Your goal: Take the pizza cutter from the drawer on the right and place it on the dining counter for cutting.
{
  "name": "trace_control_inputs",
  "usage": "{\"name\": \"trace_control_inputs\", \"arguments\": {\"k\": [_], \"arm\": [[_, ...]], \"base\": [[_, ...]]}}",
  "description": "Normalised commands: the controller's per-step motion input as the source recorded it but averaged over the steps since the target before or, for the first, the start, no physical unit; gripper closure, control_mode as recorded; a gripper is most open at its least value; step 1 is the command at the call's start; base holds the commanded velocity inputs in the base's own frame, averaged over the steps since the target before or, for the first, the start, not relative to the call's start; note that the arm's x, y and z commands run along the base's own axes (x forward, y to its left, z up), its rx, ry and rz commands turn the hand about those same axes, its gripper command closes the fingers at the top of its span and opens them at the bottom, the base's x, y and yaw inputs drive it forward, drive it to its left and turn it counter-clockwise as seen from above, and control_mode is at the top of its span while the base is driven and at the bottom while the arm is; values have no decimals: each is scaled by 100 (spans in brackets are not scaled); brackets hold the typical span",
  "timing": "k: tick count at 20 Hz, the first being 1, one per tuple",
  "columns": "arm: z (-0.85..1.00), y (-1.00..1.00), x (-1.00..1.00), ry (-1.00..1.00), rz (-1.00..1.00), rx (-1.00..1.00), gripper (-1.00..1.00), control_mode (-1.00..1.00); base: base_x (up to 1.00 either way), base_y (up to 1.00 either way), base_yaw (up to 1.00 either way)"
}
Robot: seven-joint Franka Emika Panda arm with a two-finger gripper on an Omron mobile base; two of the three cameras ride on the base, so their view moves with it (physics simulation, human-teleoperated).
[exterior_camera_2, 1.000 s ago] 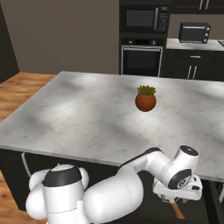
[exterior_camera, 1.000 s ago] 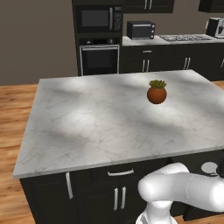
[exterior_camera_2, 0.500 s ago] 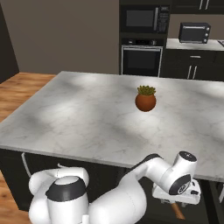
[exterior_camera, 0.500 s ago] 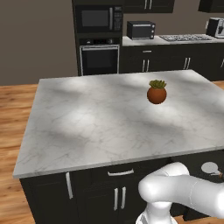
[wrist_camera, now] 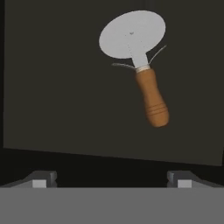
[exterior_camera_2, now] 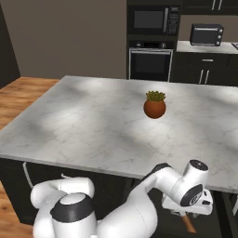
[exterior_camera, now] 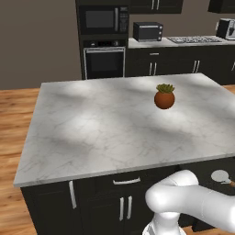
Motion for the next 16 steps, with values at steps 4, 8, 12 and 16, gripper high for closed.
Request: {"name": "trace_control_inputs", "arguments": {"k": [4, 8, 12, 16], "arm": [[0, -1, 29, 0, 0, 0, -100, -100], [-18, -6, 10, -1, 0, 0, -100, -100], [-34, -5, 2, -1, 0, 0, -100, -100], [-36, 0, 6, 0, 0, 0, -100, -100]], "base": [[0, 0, 0], [0, 0, 0], [0, 0, 0], [0, 0, 0]]}}
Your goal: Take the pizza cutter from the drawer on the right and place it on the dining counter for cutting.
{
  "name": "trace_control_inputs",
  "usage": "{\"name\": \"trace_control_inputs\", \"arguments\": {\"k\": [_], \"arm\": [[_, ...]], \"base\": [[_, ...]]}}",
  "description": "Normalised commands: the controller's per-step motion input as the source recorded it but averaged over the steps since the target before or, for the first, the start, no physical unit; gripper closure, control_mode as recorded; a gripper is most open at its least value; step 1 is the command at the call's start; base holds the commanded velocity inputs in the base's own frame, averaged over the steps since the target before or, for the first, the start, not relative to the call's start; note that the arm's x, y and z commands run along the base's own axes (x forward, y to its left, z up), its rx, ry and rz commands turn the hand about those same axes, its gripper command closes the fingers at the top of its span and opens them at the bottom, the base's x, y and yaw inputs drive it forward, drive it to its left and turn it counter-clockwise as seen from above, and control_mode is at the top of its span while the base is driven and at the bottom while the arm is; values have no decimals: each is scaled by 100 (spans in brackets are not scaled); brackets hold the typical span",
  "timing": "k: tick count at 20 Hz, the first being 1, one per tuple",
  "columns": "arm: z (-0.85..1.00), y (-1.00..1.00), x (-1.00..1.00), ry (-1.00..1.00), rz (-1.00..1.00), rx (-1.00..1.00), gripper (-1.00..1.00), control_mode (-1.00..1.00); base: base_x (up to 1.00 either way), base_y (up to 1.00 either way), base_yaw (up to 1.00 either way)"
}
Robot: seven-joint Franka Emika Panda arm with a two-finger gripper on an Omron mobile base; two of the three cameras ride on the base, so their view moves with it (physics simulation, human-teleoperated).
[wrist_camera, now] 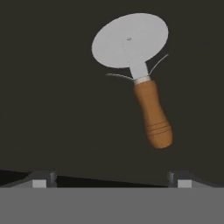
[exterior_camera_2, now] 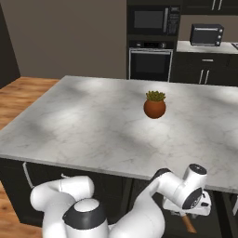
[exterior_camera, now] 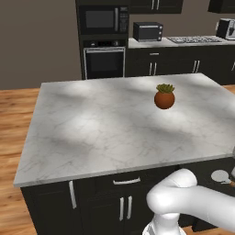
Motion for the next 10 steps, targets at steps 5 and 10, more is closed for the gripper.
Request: {"name": "trace_control_inputs", "arguments": {"k": [5, 10], "arm": [[-27, 0, 11, 0, 0, 0, -100, -100], [-19, 0, 15, 0, 0, 0, -100, -100]], "base": [[0, 0, 0], [0, 0, 0]]}}
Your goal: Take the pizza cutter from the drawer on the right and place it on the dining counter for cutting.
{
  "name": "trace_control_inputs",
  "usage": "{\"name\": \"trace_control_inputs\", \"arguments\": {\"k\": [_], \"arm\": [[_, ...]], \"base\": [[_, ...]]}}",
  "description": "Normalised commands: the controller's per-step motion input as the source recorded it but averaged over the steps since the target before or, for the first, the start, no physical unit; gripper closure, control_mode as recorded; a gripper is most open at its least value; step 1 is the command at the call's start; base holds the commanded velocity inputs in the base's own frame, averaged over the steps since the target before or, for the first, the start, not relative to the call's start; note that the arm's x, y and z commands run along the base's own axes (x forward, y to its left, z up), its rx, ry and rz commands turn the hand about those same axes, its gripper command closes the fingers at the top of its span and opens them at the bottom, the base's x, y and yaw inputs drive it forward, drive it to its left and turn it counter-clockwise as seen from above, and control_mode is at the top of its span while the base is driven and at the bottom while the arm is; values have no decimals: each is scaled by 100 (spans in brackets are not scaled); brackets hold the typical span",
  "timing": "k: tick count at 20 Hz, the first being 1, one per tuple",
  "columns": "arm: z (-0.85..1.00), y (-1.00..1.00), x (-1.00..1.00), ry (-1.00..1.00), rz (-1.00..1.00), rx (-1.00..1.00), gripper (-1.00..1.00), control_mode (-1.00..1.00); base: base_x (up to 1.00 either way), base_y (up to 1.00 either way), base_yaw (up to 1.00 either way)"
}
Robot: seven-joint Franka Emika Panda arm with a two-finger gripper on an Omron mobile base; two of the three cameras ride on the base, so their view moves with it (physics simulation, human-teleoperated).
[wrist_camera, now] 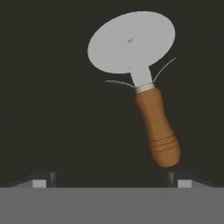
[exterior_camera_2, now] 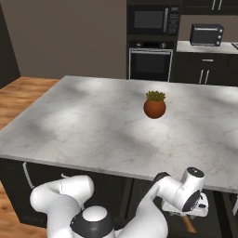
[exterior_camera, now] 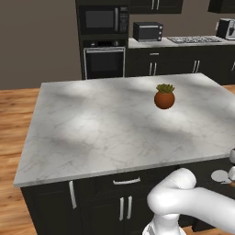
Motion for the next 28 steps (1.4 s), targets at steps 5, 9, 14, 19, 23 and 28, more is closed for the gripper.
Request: {"name": "trace_control_inputs", "arguments": {"k": [5, 9, 14, 19, 23, 28], "arm": [[-2, -5, 21, 0, 0, 0, -100, -100], [-5, -14, 16, -1, 0, 0, -100, -100], [-5, -10, 5, 0, 0, 0, -100, -100], [0, -2, 0, 0, 0, 0, -100, -100], [0, 0, 0, 0, 0, 0, -100, -100], [-6, 0, 4, 0, 0, 0, -100, -100]], "base": [[0, 0, 0], [0, 0, 0], [0, 0, 0], [0, 0, 0], [0, 0, 0], [0, 0, 0]]}}
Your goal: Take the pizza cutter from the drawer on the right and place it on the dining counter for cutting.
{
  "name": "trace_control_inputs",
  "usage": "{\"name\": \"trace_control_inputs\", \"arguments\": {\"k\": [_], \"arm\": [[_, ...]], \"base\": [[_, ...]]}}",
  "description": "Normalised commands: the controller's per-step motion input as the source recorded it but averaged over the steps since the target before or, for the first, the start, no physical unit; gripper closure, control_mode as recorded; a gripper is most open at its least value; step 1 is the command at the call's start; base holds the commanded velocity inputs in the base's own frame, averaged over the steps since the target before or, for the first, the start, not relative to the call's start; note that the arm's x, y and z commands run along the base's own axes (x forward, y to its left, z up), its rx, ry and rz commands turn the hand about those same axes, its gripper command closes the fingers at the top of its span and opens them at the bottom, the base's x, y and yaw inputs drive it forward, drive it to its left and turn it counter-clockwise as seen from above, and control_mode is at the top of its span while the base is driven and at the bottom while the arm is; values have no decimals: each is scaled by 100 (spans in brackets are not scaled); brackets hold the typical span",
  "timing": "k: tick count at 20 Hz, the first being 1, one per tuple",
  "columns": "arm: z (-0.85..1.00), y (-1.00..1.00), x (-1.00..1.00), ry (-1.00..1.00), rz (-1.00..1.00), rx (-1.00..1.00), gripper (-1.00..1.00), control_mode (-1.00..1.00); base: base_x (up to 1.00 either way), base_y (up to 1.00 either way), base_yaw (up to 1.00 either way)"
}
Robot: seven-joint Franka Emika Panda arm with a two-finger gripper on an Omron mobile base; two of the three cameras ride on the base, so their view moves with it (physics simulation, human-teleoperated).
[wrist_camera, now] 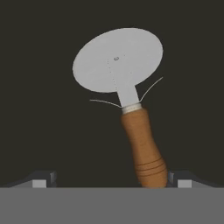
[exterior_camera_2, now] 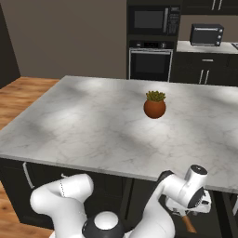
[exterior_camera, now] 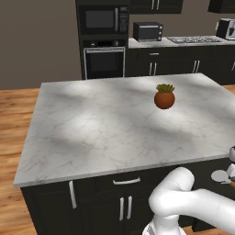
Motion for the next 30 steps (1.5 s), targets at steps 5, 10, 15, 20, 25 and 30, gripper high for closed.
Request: {"name": "trace_control_inputs", "arguments": {"k": [5, 10, 15, 20, 25, 30], "arm": [[-26, 0, 6, 0, 0, -1, -100, -100], [-28, -6, 2, -2, 0, -2, -100, -100], [-33, -9, 1, -2, 0, -3, -100, -100], [-17, -15, 3, -1, 0, -1, -100, -100], [-5, -18, 7, -1, 0, 0, -100, -100], [-14, -9, 5, 0, 0, 0, -100, -100]], "base": [[0, 0, 0], [0, 0, 0], [0, 0, 0], [0, 0, 0], [0, 0, 0], [0, 0, 0]]}}
